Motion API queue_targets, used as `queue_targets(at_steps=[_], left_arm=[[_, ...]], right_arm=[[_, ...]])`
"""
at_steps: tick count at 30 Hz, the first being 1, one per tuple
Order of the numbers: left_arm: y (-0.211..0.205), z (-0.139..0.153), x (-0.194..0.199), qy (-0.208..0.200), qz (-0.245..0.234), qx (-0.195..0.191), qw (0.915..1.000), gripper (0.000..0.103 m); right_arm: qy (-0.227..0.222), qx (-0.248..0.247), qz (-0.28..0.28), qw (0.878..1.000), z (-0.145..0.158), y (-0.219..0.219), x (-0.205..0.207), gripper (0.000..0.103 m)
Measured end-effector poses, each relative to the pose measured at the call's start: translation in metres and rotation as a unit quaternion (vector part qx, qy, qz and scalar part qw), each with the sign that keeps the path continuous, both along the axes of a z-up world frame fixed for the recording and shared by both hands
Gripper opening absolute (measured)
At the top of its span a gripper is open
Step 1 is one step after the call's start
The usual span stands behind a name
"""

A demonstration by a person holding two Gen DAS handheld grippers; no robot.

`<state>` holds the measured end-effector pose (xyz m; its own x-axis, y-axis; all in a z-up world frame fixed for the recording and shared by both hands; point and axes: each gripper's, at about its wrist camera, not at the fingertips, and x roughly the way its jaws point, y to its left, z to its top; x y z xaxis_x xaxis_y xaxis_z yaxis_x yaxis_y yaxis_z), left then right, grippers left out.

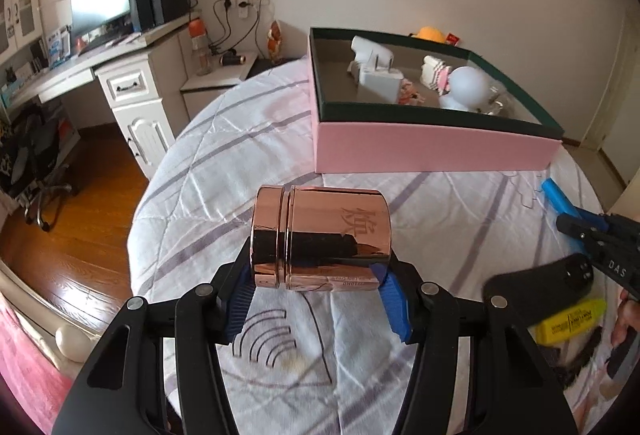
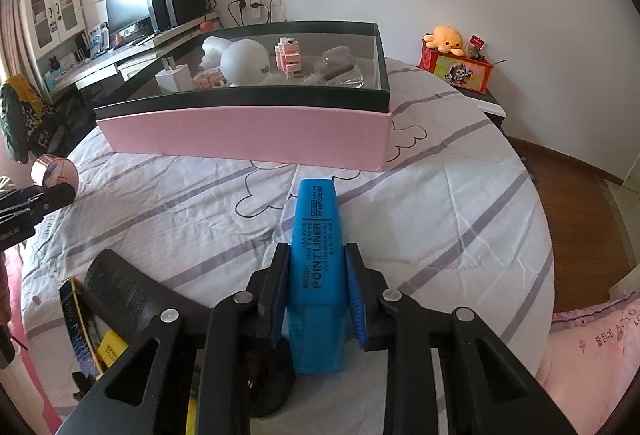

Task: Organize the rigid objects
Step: 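Grasp the rose-gold canister with the left tool while the right tool grasps the blue highlighter, then lower the canister and blue highlighter into the pink box and open both tools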

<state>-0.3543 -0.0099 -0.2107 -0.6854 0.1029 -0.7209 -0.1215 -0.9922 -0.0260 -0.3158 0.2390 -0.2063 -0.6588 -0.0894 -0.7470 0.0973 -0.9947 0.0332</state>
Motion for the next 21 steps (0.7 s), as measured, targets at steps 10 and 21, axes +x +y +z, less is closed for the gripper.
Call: queue_targets(at_steps=[10, 21], left_arm=[[0.002, 0.023, 0.023, 0.024, -0.011, -0.002, 0.9997, 0.056], [0.014, 0.064, 0.038, 0.069, -0.021, -0.015, 0.9973, 0.056]], right_arm=[[0.021, -0.014, 0.001, 1.000, 0.022, 0.000, 0.017, 0.027], [0.054, -0.039, 0.041, 0.997, 0.054, -0.010, 0.025, 0.027]])
